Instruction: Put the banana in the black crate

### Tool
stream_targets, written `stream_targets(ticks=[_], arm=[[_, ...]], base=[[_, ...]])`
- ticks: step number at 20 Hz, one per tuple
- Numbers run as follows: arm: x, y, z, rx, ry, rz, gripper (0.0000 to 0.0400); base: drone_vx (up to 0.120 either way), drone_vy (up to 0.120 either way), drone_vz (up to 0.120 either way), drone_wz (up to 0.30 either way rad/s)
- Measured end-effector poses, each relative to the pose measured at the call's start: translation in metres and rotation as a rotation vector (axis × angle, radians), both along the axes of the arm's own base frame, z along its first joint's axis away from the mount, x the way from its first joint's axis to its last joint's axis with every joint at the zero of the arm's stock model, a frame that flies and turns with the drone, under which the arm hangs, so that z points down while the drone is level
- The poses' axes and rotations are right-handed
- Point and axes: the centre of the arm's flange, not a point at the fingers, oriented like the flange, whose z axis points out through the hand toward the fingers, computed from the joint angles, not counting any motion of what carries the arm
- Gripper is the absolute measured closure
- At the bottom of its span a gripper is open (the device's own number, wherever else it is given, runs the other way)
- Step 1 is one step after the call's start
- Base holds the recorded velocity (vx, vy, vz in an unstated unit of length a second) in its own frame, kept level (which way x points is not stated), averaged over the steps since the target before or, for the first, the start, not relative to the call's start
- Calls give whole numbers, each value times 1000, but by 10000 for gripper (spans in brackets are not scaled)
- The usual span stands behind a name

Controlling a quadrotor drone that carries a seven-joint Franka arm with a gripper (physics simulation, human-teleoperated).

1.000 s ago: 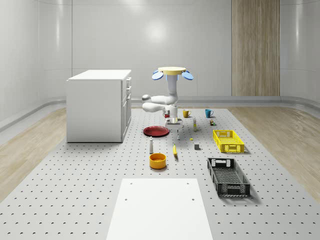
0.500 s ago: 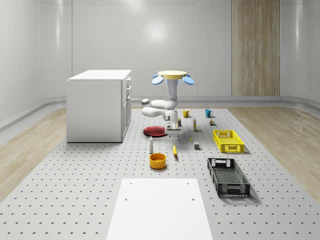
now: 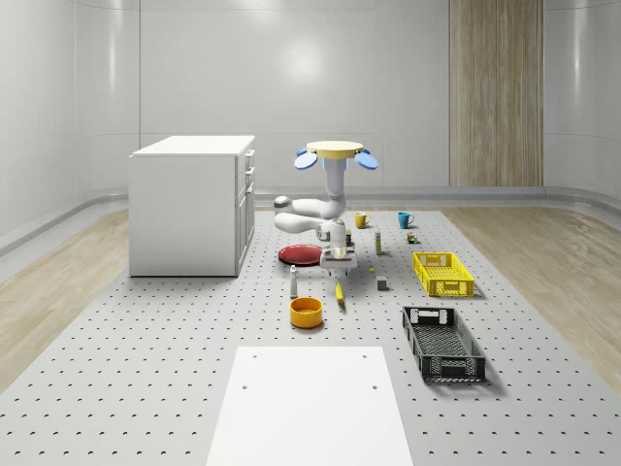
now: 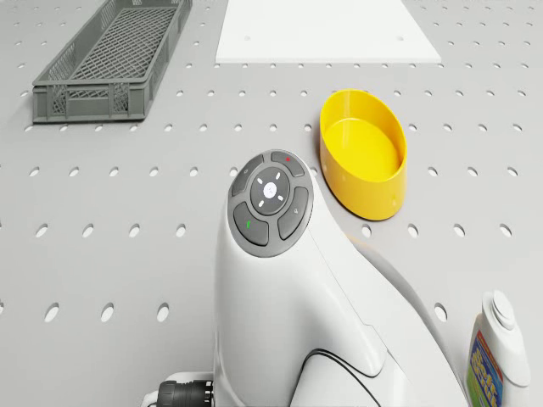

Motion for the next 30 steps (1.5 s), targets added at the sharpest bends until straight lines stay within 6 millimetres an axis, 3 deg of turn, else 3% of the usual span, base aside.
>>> stream_targets(ticks=[21, 30], arm=[[0, 0, 0, 0, 0, 0, 0], [0, 0, 22, 0, 0, 0, 0]], base=[[120, 0, 0, 0], [0, 0, 0, 0]])
